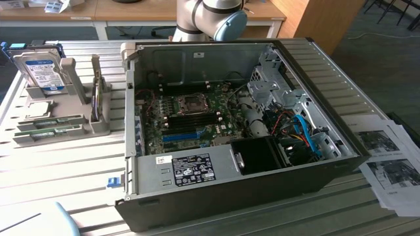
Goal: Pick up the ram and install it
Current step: 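Pick up the ram and move it above insertion slot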
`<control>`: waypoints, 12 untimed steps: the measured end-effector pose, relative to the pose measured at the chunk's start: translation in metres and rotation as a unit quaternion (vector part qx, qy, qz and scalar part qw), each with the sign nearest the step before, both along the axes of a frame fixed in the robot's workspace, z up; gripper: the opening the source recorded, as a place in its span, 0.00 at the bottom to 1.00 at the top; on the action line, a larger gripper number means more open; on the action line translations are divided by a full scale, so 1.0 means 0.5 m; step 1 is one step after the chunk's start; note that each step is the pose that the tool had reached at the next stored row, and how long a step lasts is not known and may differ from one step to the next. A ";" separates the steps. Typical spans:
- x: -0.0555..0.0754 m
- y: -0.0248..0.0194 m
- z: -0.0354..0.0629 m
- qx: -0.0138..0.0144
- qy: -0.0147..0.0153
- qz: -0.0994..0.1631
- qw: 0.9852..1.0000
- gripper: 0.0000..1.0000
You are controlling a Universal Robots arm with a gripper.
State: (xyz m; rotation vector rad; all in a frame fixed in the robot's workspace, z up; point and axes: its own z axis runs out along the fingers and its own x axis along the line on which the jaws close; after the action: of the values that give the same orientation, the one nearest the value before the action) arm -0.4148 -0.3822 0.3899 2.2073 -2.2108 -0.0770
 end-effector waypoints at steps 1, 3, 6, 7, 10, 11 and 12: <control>0.000 0.0000 0.000 0.000 0.000 0.009 1.000 0.09; 0.000 0.0000 0.000 0.000 0.000 0.024 1.000 0.09; 0.000 0.0000 0.000 0.000 0.000 0.026 1.000 0.09; 0.000 0.0000 0.000 0.000 0.000 0.026 1.000 0.09; 0.000 0.0002 0.000 0.000 -0.002 0.027 1.000 0.09; 0.000 0.0001 0.000 0.000 -0.004 0.027 1.000 0.09; 0.000 0.0000 -0.001 0.000 -0.005 0.027 1.000 0.09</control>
State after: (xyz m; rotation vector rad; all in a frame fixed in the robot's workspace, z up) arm -0.4149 -0.3822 0.3896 2.2719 -2.1535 -0.0644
